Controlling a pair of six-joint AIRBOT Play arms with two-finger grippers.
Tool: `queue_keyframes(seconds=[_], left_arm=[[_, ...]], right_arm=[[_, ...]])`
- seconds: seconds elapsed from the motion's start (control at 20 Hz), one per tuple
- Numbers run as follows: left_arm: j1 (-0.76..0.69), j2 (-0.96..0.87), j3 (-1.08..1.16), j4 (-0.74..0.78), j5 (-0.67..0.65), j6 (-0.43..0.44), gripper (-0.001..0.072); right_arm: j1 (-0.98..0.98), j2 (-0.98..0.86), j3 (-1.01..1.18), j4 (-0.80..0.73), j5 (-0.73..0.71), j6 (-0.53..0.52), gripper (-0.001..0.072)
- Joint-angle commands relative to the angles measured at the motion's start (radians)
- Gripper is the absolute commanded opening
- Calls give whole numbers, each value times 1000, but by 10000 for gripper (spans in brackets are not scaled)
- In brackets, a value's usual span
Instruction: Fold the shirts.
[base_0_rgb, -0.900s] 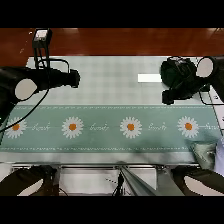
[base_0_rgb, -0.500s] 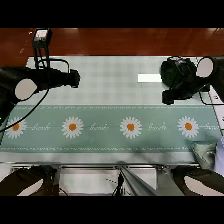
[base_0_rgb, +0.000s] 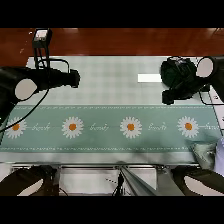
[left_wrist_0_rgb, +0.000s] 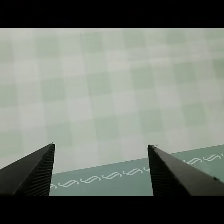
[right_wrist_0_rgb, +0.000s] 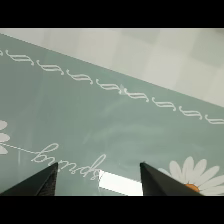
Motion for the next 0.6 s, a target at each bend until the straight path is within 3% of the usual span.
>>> queue_keyframes(seconds=[0.0, 0.25, 0.4, 0.55], left_arm=[[1, 0, 0, 0, 0, 0, 680], [1, 0, 0, 0, 1, 0, 680], [1, 0, 0, 0, 0, 0, 680], [1, 0, 0, 0, 2, 0, 680]], right_arm=[[1, -1, 0, 0, 0, 0, 583], [1, -1, 0, 10, -82, 18, 582], [1, -2, 0, 15, -91, 108, 582], [1, -2, 0, -13, -179, 27, 582]])
